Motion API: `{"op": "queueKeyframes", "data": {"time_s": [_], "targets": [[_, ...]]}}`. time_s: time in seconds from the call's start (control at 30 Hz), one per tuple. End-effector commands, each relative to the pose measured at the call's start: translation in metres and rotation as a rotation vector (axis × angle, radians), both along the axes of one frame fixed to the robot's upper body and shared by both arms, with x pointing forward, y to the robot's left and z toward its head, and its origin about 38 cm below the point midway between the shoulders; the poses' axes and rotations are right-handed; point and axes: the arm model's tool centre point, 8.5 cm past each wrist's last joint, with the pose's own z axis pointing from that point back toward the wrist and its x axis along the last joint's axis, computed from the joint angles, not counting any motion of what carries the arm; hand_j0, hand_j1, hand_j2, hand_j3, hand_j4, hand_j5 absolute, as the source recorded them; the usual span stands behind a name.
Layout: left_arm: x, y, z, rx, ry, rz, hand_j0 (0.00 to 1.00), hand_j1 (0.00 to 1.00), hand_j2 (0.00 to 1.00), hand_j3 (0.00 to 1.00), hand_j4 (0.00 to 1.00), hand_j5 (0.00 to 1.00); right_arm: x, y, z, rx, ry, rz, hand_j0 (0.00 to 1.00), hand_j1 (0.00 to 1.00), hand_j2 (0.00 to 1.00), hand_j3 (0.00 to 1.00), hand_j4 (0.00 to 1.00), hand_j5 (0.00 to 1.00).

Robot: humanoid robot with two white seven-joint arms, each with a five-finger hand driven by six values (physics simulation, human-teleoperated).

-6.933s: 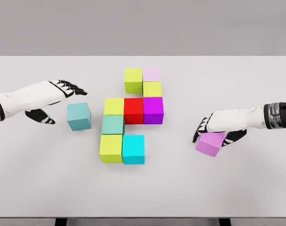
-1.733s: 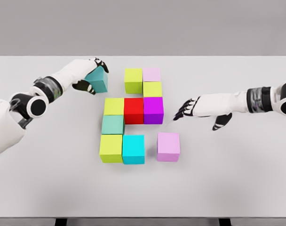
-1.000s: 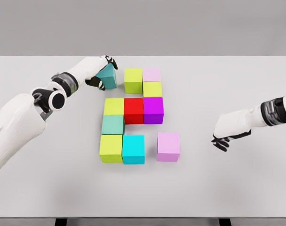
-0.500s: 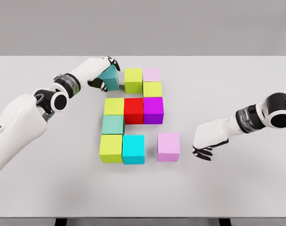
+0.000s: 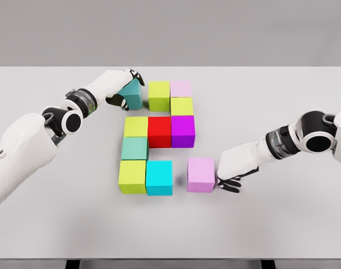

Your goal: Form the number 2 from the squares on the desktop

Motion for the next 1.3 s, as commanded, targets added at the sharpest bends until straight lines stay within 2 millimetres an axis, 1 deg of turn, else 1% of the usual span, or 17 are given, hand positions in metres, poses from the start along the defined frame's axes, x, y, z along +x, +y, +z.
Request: {"op": "queueKeyframes", "data": {"time_s": [0.0, 0.03, 0.07, 0.23, 0.27, 0.4, 0.63, 0.73, 0.87, 1.2, 1.23, 1.27], "targets": [[0.0, 0.0, 0.0, 0.002, -0.002, 0.0, 0.65, 0.65, 0.65, 0.65, 0.65, 0.65, 0.0, 0.001, 0.0, 0.003, 0.002, -0.003, 0.13, 0.13, 0.13, 0.13, 0.13, 0.13], [0.0, 0.0, 0.0, 0.003, -0.001, 0.0, 0.68, 0.68, 0.68, 0.68, 0.68, 0.68, 0.0, 0.001, 0.0, 0.003, 0.002, -0.003, 0.13, 0.13, 0.13, 0.13, 0.13, 0.13], [0.0, 0.0, -0.001, 0.002, -0.001, 0.0, 0.68, 0.68, 0.68, 0.68, 0.68, 0.68, 0.0, 0.001, 0.0, 0.003, 0.002, -0.003, 0.13, 0.13, 0.13, 0.13, 0.13, 0.13], [0.0, 0.001, 0.0, 0.004, -0.002, 0.003, 0.74, 0.74, 0.74, 0.74, 0.74, 0.74, 0.0, 0.004, -0.001, 0.008, 0.004, 0.004, 0.13, 0.13, 0.13, 0.13, 0.13, 0.13], [0.0, 0.001, -0.001, 0.005, -0.001, 0.004, 0.79, 0.79, 0.79, 0.79, 0.79, 0.79, 0.0, 0.004, -0.001, 0.008, 0.004, 0.004, 0.13, 0.13, 0.13, 0.13, 0.13, 0.13], [0.0, 0.001, -0.001, 0.005, -0.001, 0.004, 0.8, 0.8, 0.8, 0.8, 0.8, 0.8, -0.001, 0.007, -0.001, 0.011, 0.005, 0.01, 0.13, 0.13, 0.13, 0.13, 0.13, 0.13], [0.0, 0.001, -0.001, 0.004, 0.001, 0.004, 0.81, 0.81, 0.81, 0.81, 0.81, 0.81, -0.001, 0.009, 0.001, 0.013, 0.002, 0.015, 0.13, 0.13, 0.13, 0.13, 0.13, 0.13], [0.0, 0.001, -0.001, 0.004, 0.001, 0.004, 0.84, 0.84, 0.84, 0.84, 0.84, 0.84, -0.001, 0.014, 0.001, 0.018, 0.003, 0.026, 0.13, 0.13, 0.13, 0.13, 0.13, 0.13], [0.0, 0.002, -0.001, 0.005, 0.001, 0.005, 0.9, 0.9, 0.9, 0.9, 0.9, 0.9, -0.002, 0.014, 0.001, 0.019, 0.003, 0.029, 0.13, 0.13, 0.13, 0.13, 0.13, 0.13], [0.001, 0.004, 0.0, -0.007, -0.006, 0.012, 0.91, 0.91, 0.91, 0.91, 0.91, 0.91, 0.002, 0.008, 0.0, 0.011, -0.001, 0.008, 0.13, 0.13, 0.13, 0.13, 0.13, 0.13], [0.0, 0.006, 0.0, -0.006, -0.007, 0.014, 0.91, 0.91, 0.91, 0.91, 0.91, 0.91, 0.003, 0.007, 0.0, 0.009, -0.001, 0.003, 0.13, 0.13, 0.13, 0.13, 0.13, 0.13], [0.0, 0.008, 0.001, -0.003, -0.007, 0.015, 0.97, 0.97, 0.97, 0.97, 0.97, 0.97, 0.004, 0.007, 0.0, 0.008, -0.001, 0.001, 0.13, 0.13, 0.13, 0.13, 0.13, 0.13]]}}
